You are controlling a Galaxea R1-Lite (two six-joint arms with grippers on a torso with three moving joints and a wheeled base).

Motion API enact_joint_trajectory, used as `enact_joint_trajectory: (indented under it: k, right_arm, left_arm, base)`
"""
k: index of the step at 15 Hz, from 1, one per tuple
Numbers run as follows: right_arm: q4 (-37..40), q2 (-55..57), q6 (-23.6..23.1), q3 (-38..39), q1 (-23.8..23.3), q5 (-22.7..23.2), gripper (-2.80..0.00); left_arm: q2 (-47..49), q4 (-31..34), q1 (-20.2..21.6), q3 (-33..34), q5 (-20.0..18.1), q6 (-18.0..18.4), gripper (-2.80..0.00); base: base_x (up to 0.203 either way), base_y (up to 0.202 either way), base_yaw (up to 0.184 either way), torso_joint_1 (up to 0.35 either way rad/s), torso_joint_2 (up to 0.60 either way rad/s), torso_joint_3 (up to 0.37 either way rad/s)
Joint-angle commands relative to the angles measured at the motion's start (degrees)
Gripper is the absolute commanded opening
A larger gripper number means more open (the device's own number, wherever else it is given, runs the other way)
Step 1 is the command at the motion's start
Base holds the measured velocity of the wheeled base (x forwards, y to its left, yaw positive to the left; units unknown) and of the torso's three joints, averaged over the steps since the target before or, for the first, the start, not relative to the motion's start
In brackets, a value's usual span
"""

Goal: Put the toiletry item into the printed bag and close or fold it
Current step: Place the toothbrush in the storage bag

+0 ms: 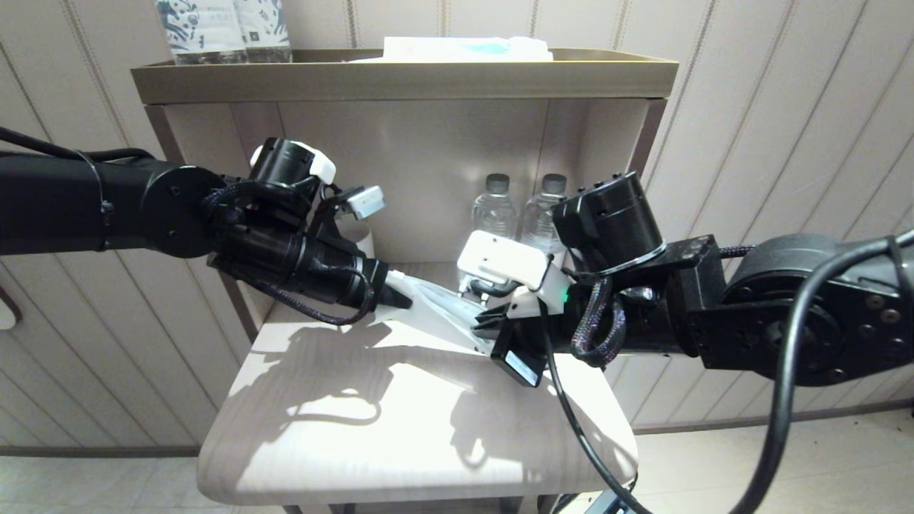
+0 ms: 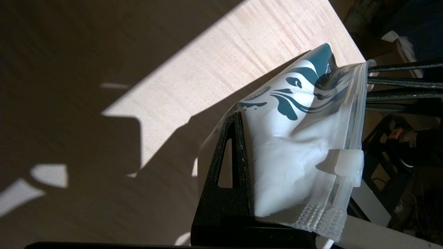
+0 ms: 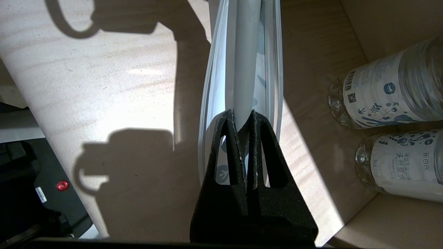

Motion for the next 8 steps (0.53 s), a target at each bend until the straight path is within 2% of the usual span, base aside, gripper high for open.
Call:
enact_joint_trajectory:
  k: [1,8]
  right_arm:
    - [-0.02,-0.06,-0.11,0.28,-0.19,0.02,-2.8]
    - [0.07,0.11,-0.11,0.25,-0.01,-0.07,-2.8]
  left_arm:
    - [-0.06,0.11,-0.01,0.07,-0.18,-0.07,-2.8]
    - [-0.06,0.11,-0.01,0.07,-0.18,-0.07,-2.8]
  base:
    - [0.0,0.0,0.0,0.0,0.0,0.0]
    - [0.0,0.0,0.0,0.0,0.0,0.0]
